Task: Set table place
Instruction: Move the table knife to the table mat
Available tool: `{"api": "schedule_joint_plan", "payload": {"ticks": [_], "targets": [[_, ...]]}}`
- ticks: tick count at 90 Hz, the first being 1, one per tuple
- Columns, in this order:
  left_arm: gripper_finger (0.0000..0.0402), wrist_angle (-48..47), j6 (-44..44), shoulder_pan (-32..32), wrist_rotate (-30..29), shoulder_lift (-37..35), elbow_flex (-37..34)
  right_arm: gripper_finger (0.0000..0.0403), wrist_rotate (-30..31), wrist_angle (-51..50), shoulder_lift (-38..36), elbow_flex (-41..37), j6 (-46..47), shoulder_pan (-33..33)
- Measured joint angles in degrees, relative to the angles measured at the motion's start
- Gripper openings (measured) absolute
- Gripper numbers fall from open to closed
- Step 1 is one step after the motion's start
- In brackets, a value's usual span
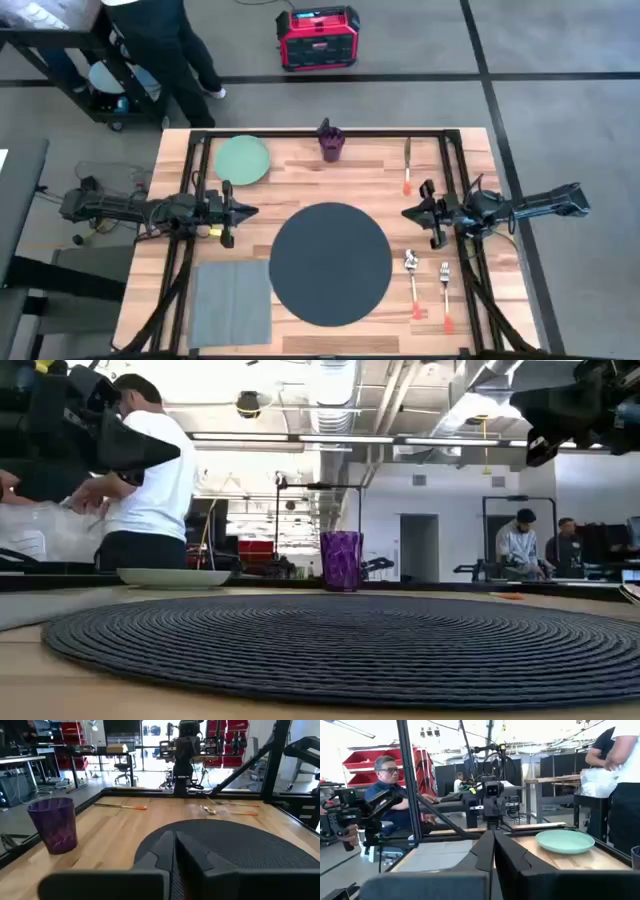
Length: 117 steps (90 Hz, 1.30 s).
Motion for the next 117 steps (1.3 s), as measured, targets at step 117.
{"api": "schedule_joint_plan", "payload": {"ticks": [117], "targets": [[0.0,-46.95,-17.47,0.78,-8.2,14.92,35.0,0.0,0.04,0.8,0.0,-0.04,9.42,0.0]]}}
